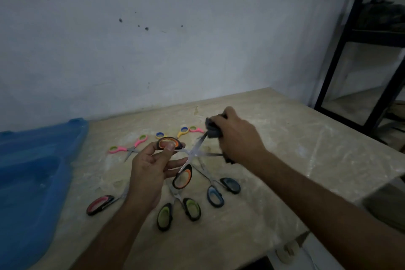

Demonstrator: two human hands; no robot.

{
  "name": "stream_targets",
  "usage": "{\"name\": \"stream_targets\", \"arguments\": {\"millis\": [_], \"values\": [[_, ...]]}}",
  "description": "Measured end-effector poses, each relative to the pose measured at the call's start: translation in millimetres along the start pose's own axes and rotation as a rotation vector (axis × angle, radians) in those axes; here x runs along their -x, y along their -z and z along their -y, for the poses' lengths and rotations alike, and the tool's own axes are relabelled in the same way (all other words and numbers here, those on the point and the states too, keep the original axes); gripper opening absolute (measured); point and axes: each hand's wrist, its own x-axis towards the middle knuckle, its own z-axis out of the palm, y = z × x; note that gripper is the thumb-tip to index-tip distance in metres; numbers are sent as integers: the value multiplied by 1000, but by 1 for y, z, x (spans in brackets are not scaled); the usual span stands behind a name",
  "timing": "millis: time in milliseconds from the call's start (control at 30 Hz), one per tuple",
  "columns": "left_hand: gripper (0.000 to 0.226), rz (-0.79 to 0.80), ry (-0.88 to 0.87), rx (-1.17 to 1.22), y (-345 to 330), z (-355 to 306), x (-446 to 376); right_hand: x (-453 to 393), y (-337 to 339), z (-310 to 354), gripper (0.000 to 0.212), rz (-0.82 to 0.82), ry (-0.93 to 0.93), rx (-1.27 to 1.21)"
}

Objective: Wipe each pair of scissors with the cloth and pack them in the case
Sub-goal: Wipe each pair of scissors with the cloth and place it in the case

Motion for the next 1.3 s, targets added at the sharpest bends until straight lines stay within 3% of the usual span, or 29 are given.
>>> {"name": "stream_targets", "arguments": {"millis": [100,267,500,567,667,733,933,1067,1167,1233,1300], "values": [[13,-8,2,-1,-1,-1,-2,0,12,0,34,-92,-49,-41],[14,6,5,1,-3,1,0,43,-2,61,41,124,241,-114],[14,21,3,-57,0,3,-1,-1,11,1,32,22,-58,-5],[14,19,-3,-42,-2,3,-1,9,14,18,34,4,2,-64],[14,20,-16,-41,-2,2,0,42,2,52,43,102,196,-125],[14,27,-12,-60,1,3,-1,44,-8,48,43,138,223,-105],[14,12,17,-30,5,5,-5,1,0,-16,30,84,-85,58],[14,-125,56,129,5,3,-13,26,11,-5,22,-50,-229,-282],[27,-162,76,250,-2,-2,-20,44,2,24,34,123,-354,-804],[30,-166,76,295,-13,-8,-22,44,-9,40,26,246,-459,-1093],[28,-177,75,320,-21,-14,-23,37,-13,51,9,242,-512,-1251]]}}
